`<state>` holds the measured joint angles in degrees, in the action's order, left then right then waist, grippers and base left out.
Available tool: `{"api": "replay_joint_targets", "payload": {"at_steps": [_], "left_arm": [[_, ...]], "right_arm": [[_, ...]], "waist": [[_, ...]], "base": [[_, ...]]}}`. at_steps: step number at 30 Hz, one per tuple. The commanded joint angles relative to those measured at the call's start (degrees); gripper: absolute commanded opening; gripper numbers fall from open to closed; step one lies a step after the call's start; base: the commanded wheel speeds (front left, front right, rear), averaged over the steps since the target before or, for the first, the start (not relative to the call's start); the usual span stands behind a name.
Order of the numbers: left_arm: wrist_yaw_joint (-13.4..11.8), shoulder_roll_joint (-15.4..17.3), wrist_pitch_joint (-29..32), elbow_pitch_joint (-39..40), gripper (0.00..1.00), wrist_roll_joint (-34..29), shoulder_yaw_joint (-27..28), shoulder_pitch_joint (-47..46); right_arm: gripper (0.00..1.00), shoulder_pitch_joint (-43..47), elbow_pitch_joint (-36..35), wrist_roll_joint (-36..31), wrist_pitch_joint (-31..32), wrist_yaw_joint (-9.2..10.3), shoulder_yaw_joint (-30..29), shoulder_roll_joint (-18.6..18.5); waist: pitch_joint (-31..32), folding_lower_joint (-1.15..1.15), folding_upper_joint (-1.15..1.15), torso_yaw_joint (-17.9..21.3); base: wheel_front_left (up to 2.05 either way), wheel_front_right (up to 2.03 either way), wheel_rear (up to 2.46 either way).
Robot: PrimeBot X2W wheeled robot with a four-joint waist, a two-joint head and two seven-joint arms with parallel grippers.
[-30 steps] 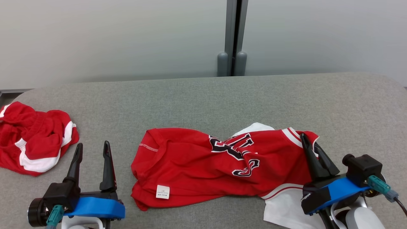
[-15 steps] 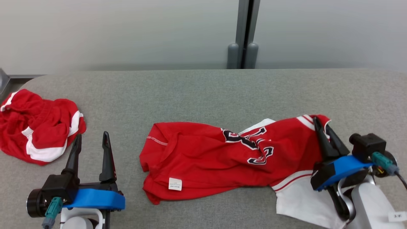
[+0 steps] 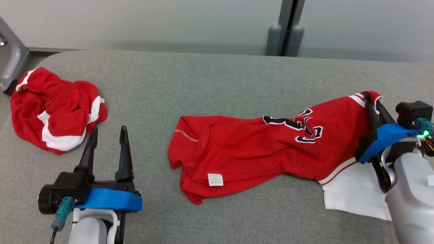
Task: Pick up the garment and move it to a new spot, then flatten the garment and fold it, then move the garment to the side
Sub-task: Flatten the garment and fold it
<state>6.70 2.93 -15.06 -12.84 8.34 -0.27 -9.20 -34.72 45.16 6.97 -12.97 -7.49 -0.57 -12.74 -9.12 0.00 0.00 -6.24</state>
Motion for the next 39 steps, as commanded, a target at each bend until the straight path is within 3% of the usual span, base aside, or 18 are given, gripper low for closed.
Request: {"api": "replay_joint_targets", "payload": {"at_steps": [1,3,4,5,11,17,28,39], "left_arm": [[0.3,-0.1,-0.2,0.0,1.0,0.1,-0.1,-1.0],[0.2,-0.1,-0.2,-0.2,1.0,0.3,-0.4,-1.2],[0.2,-0.1,-0.2,-0.2,1.0,0.3,-0.4,-1.4],[0.2,-0.1,-0.2,-0.3,1.0,0.4,-0.5,-1.5],[-0.1,-0.1,-0.2,-0.5,1.0,-0.1,0.1,-1.0],[0.0,-0.1,-0.2,-0.5,1.0,-0.8,1.2,0.7],[0.4,0.0,-0.2,-0.4,1.0,-1.8,3.4,3.8],[0.5,0.0,-0.2,-0.7,1.0,-2.3,2.9,5.3]], "right_arm": [[0.0,-1.9,2.5,-0.5,-0.5,-0.01,-0.4,-0.4],[0.05,-3.6,6.2,-0.9,-0.8,-0.02,-0.6,-0.1],[0.69,-4.4,7.8,-1.1,-1.0,-0.02,-0.3,0.3],[1.0,-5.2,9.0,-0.9,-1.3,-0.01,-0.4,0.4],[1.0,-5.4,12.3,-1.2,-2.3,-0.01,-1.0,0.5],[1.0,-0.3,2.4,-2.1,-2.3,-0.01,-3.7,1.0],[1.0,12.8,-18.8,-3.1,-2.3,-0.02,-2.6,7.3],[1.0,25.5,-28.5,-2.6,-2.3,-0.02,1.3,9.8]], "waist": [[-0.9,0.0,0.0,-0.7],[-1.4,0.0,0.0,-0.9],[-1.5,0.0,0.0,-0.9],[-1.6,0.0,0.0,-0.9],[-1.0,0.0,0.0,0.5],[0.6,0.0,0.0,2.8],[3.9,0.0,0.0,6.1],[5.7,0.0,0.0,6.1]], "base": [[0.0,0.0,0.0],[0.0,0.0,0.0],[0.0,0.0,0.0],[0.0,0.0,0.0],[0.0,0.0,0.0],[0.0,0.0,0.0],[0.0,0.0,0.0],[0.0,0.0,0.0]]}}
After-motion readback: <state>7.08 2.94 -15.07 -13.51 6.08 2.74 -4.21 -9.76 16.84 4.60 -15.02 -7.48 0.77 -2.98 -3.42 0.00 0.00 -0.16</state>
